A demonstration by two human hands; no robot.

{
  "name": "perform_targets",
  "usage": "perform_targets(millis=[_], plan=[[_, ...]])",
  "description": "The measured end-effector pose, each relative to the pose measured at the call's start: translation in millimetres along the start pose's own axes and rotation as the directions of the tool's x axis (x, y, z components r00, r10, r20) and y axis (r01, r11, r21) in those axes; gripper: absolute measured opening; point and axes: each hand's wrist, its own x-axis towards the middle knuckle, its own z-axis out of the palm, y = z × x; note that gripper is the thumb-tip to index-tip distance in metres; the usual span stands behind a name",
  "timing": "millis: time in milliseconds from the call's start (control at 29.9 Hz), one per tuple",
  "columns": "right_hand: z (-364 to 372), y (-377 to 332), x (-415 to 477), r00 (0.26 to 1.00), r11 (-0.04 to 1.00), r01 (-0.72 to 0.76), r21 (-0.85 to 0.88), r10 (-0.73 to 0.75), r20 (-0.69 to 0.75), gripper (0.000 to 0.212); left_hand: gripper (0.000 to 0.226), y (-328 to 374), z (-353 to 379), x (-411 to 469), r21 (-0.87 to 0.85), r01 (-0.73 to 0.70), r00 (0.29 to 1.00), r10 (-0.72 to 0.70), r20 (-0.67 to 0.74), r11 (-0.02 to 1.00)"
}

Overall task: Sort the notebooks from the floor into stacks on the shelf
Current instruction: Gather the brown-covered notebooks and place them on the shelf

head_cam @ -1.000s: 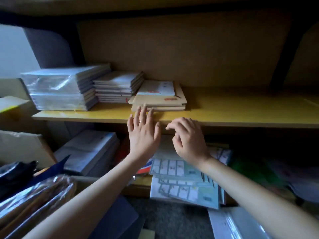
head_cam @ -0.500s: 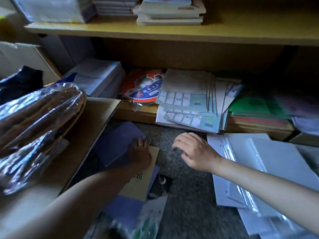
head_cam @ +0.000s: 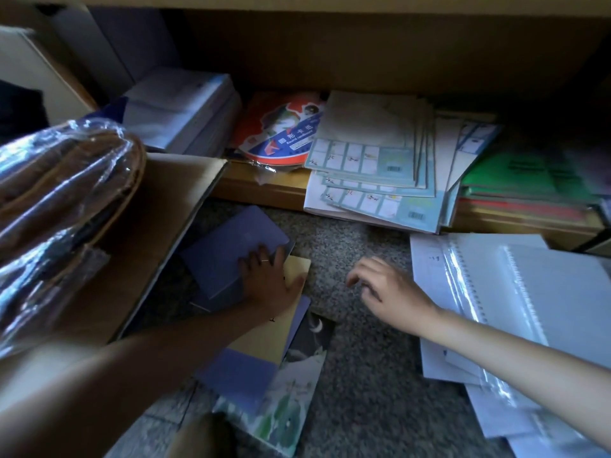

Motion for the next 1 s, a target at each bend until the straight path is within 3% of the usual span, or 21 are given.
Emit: perform_targets(millis=[100, 234, 301, 401, 502, 602, 702, 803, 936, 1003], plan=[[2.6, -2.9, -2.4, 0.999, 0.999, -0.029, 0.019, 0.028, 0.038, 0.026, 0.09, 14.0, -6.5, -20.5, -0.002, -0.12, 0.993, 0.12, 0.013, 0.993], [7.6, -0.5, -6.2, 0.995, 0.998, -0.061, 0.011, 0.06, 0.085, 0.026, 0.079, 36.2, -12.6, -54.2, -0.006, -0.374, 0.92, 0.372, 0.121, 0.927], [10.3, 2.0, -9.8, 0.988, 0.992, -0.113, 0.047, 0.107, 0.115, 0.027, 0.07, 38.3, -18.8, -49.9, -0.004, -0.421, 0.904, 0.42, 0.077, 0.907], [13.5, 6.6, -16.2, 0.969, 0.977, -0.19, 0.093, 0.172, 0.175, 0.029, 0.066, 29.6, -28.7, -20.8, -0.074, -0.33, 0.943, 0.332, 0.018, 0.941], [12.3, 9.8, -20.9, 0.949, 0.959, -0.257, 0.117, 0.228, 0.22, 0.029, 0.076, 18.3, -34.3, 7.4, -0.141, -0.109, 0.982, 0.129, 0.138, 0.984], [11.5, 12.3, -22.9, 0.934, 0.944, -0.301, 0.138, 0.262, 0.245, 0.028, 0.085, 14.8, -39.1, 19.6, -0.142, 0.034, 0.963, 0.006, 0.269, 0.989], [11.1, 12.4, -22.4, 0.927, 0.936, -0.322, 0.141, 0.281, 0.247, 0.027, 0.105, 13.4, -44.6, 23.9, 0.001, 0.006, 0.945, -0.006, 0.326, 1.0], [11.4, 12.0, -22.0, 0.919, 0.935, -0.329, 0.133, 0.284, 0.274, 0.027, 0.114, 13.8, -48.9, 27.7, 0.023, 0.031, 0.939, -0.037, 0.341, 0.999], [13.5, 9.1, -22.5, 0.919, 0.933, -0.332, 0.138, 0.286, 0.271, 0.028, 0.098, 21.5, -54.9, 20.7, 0.138, -0.027, 0.987, 0.004, 0.163, 0.99], [13.4, 6.4, -24.0, 0.909, 0.927, -0.351, 0.134, 0.304, 0.284, 0.027, 0.07, 29.2, -63.5, 18.5, 0.145, -0.116, 0.992, 0.109, 0.057, 0.983]])
